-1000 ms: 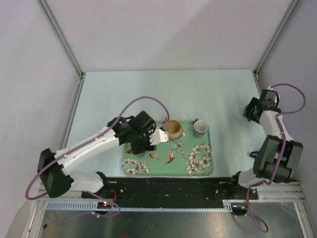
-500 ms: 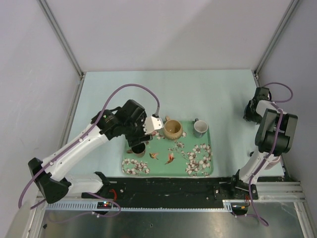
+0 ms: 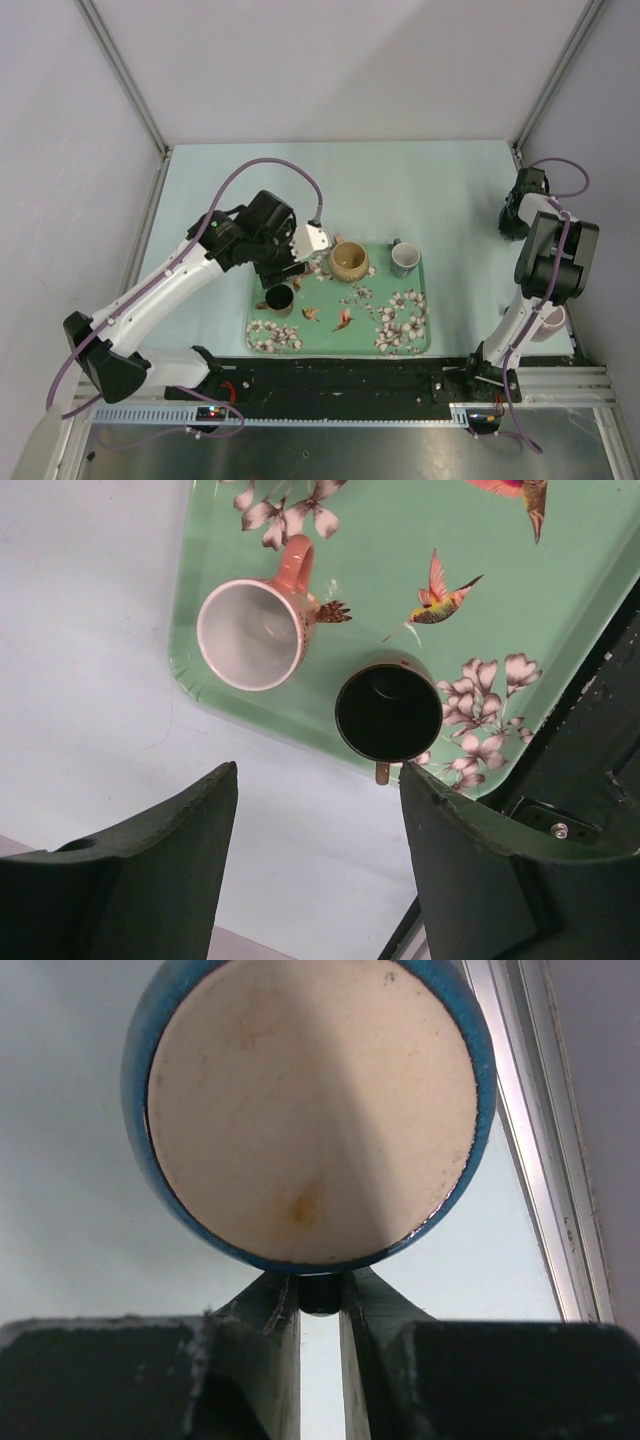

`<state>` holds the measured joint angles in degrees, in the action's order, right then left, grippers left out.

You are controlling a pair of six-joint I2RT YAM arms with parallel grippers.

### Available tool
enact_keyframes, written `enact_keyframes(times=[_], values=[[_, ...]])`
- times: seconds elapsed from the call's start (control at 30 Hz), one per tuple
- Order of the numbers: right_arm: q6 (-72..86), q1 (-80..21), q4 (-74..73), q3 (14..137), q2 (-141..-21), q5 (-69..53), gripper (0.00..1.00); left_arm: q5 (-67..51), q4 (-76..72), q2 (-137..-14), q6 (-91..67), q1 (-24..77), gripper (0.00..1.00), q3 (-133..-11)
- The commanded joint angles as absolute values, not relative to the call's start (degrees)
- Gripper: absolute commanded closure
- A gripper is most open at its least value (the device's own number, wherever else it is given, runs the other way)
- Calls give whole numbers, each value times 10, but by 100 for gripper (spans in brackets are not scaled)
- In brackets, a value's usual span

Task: Turn the mug right side up

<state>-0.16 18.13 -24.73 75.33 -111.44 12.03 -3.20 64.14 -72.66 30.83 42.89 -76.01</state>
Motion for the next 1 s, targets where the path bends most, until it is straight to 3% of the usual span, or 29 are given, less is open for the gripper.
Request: enact_keyframes(times=[0.0,0.3,0.5,0.67,0.8,0.97], values=[[-13,183,-249,774,-1071,126,100,-35,653,-725,303,412,29,-800],[23,141,-242,772,-816,24,100,-107,655,-716,242,326,14,-918],[163,79,-173,770,-654,-200,100,-252,652,-765,143,282,6,-1118],[308,-69,-37,742,-572,-317,100,-421,594,-807,-5,283,1,-1241],[413,-203,138,706,-556,-332,100,-451,538,-817,-78,303,0,-1290],[440,-352,240,704,-586,-299,100,-455,493,-808,-107,326,0,-1306]])
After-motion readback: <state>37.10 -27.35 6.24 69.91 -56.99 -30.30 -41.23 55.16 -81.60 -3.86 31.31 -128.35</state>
